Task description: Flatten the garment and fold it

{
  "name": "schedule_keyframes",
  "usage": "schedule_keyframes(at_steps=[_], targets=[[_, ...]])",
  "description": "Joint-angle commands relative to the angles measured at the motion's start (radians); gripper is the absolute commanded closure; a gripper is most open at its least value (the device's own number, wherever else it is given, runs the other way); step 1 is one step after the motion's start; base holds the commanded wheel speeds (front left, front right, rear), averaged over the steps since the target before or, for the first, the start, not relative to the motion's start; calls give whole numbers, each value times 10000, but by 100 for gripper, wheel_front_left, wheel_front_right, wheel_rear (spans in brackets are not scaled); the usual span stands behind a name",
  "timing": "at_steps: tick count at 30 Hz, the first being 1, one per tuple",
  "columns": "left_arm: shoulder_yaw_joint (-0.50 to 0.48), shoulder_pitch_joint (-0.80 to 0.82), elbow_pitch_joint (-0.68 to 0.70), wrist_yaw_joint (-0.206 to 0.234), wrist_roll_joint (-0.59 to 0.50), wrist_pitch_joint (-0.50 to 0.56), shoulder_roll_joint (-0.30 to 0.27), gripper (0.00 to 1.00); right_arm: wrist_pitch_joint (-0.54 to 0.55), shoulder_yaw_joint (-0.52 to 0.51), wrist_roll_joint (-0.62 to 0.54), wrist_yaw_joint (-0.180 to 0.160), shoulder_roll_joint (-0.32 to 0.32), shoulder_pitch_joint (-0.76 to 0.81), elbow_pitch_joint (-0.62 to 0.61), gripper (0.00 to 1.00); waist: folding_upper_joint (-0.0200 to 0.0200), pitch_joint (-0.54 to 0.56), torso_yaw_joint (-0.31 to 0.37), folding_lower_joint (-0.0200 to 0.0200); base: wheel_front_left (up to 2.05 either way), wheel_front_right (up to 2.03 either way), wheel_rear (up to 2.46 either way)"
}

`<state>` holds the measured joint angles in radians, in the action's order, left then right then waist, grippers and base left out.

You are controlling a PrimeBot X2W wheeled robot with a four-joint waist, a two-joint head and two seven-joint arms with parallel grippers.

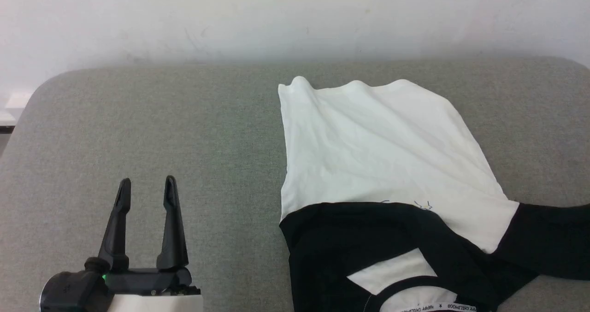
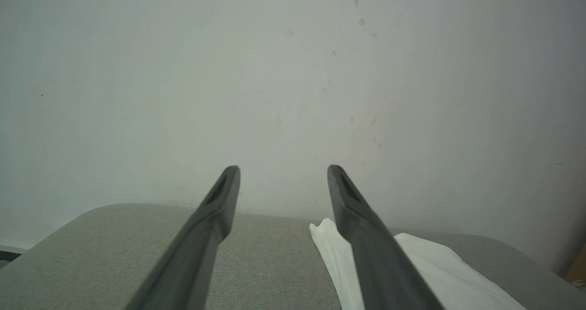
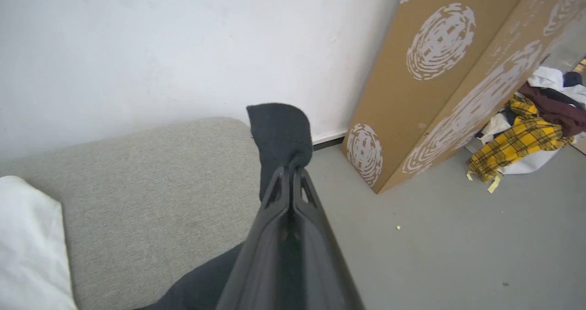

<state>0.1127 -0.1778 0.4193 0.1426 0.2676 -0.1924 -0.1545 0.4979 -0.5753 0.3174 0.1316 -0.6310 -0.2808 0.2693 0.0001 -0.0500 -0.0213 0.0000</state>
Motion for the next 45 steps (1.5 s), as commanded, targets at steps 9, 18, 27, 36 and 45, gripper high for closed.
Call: schedule_keyframes(at_steps=[9, 18, 27, 36, 45], targets=[[125, 231, 67, 9, 54, -45, -10, 0, 399, 3288, 1567, -9, 918, 365, -2857, 100, -1, -353, -344, 0, 0, 0, 0], [155, 381, 32, 45, 70, -133, 17, 0, 1062, 6834, 1911, -9, 2107, 1042, -5531, 100, -1, -464, -604, 0, 0, 0, 0], [301, 576, -105, 0, 128, -238, 98, 0, 619, 9459, 1789, -9, 2824, 916, -4639, 100, -1, -696, -979, 0, 0, 0, 0], [521, 805, -290, -52, 141, -325, 197, 0, -71, 10688, 1107, -9, 3105, 550, -1758, 100, -1, -1002, -1486, 0, 0, 0, 0], [686, 927, -547, -81, 170, -388, 263, 0, -755, 11400, 862, -9, 3746, -74, 489, 29, -1, -976, -1803, 0, 0, 0, 0]])
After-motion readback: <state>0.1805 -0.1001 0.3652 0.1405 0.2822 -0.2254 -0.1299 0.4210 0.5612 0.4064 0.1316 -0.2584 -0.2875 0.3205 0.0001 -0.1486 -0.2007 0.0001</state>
